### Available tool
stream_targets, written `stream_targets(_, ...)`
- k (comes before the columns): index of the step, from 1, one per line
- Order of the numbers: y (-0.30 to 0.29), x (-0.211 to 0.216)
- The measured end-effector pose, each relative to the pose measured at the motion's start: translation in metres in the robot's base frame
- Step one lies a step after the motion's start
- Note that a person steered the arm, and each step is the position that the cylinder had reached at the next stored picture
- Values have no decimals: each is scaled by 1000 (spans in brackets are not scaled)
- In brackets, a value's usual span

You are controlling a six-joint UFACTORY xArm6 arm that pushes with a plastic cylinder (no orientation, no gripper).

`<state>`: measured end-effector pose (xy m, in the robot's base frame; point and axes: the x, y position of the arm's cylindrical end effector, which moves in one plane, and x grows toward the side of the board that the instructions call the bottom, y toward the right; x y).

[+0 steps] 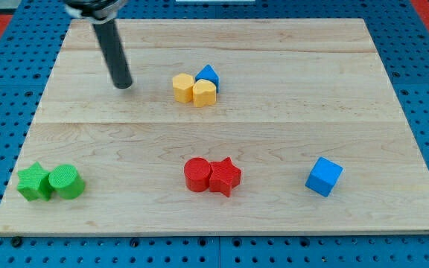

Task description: Separate the yellow blocks and the blue triangle

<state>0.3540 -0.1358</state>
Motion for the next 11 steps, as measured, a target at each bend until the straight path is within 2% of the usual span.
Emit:
stream_targets(1, 71, -2)
stream_targets(2, 116, 14)
stream_targets(3, 117, 16)
stream_targets(4, 86, 14)
stream_targets(5, 71, 33)
stream_targets(6, 106, 57)
stream_targets(7, 152, 58)
stream_targets(10, 154, 98)
stream_targets(11, 128, 104)
